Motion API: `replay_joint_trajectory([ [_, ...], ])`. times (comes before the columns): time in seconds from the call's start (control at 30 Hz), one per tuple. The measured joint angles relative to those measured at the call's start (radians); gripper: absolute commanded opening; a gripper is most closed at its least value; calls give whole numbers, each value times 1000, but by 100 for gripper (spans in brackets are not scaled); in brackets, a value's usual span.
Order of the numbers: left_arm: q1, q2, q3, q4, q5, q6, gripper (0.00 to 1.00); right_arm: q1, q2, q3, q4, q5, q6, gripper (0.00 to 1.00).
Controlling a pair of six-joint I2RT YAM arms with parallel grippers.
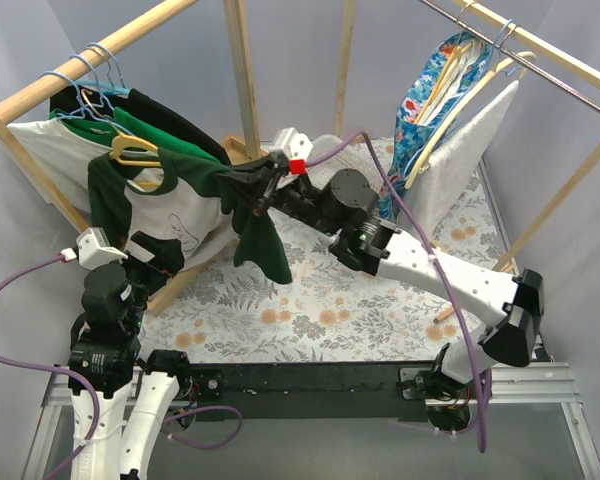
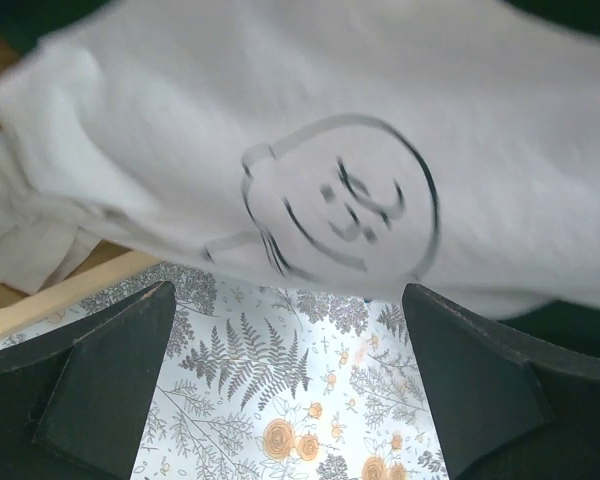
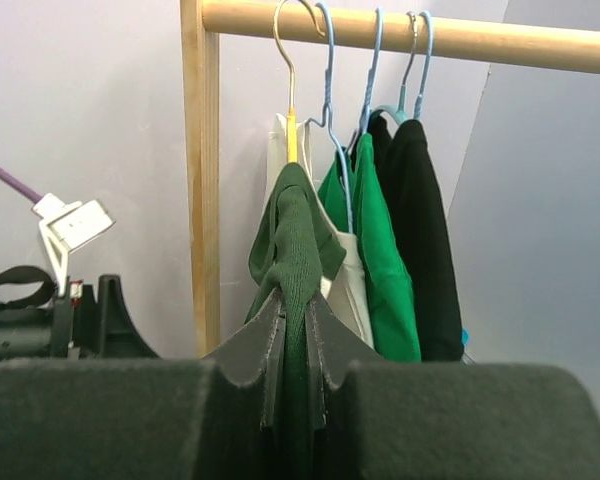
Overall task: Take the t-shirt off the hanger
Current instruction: Pick up the hanger from the clothesline.
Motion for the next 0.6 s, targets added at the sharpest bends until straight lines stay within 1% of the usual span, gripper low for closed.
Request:
replay_joint_trajectory([
  [0.2,0,0,0,3,18,19,98,0,-201,-217,-1,24,-47,1],
  [0.3,-4,1,14,6,51,48,98,0,-304,-319,-43,58,-70,1],
  [0.43,-14,2,47,34,134,103,98,0,-436,-437,-136,113,-101,1],
  [0.6,-32,7,62,108,273,175,95,0,-578,-527,-267,135,-121,1],
])
